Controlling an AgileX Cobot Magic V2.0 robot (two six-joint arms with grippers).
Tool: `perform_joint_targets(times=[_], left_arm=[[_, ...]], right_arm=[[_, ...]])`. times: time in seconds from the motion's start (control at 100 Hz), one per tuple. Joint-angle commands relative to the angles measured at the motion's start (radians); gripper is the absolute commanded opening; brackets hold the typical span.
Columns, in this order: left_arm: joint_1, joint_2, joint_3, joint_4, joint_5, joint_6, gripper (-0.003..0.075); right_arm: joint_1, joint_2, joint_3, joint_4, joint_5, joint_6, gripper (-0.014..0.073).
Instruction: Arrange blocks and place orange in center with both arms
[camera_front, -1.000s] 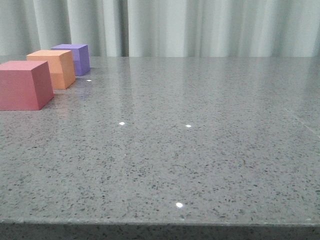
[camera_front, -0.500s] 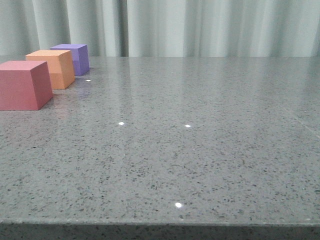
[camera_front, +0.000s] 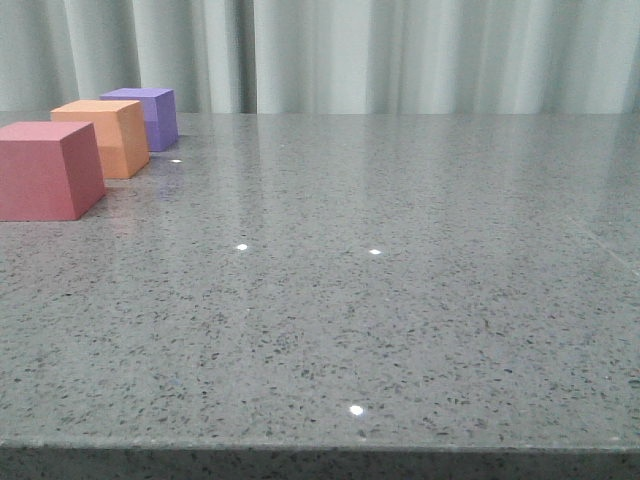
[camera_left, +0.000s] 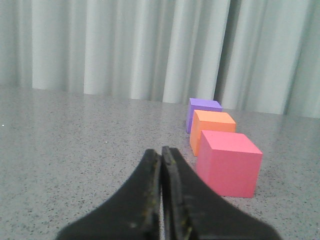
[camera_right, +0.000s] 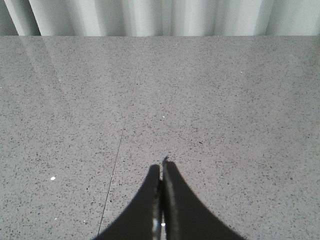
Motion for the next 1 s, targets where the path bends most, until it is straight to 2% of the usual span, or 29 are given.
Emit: perform_joint_targets(times=[0.0, 0.23, 0.34, 0.57, 0.84, 0.99], left_arm=[[0.004, -0.035, 0.041, -0.01, -0.082, 0.001, -0.002], [0.004, -0.035, 0.041, -0.01, -0.082, 0.001, -0.002], [0.004, -0.035, 0.041, -0.01, -0.082, 0.001, -0.002], [0.004, -0.035, 0.041, -0.01, -0.082, 0.001, -0.002], [0.004, -0.035, 0.041, -0.01, -0.082, 0.001, -0.002], [0.004, -0.035, 0.041, -0.01, -0.082, 0.001, -0.002]], right_arm=[[-0.008, 0.002, -0.026, -0.009, -0.075, -0.002, -0.0069], [-0.008, -0.004, -0.025, -0.01, -0.076, -0.002, -0.0069], [-0.008, -0.057, 0.007, -0.036, -0.12, -0.002, -0.0069], [-0.008, -0.289, 0.207, -0.039, -0.291, -0.003, -0.0069], [-0.042, -0.591, 0.447, 0.011, -0.314, -0.003, -0.0069], [-0.082, -0.582, 0.528, 0.025, -0.399, -0.003, -0.0069]])
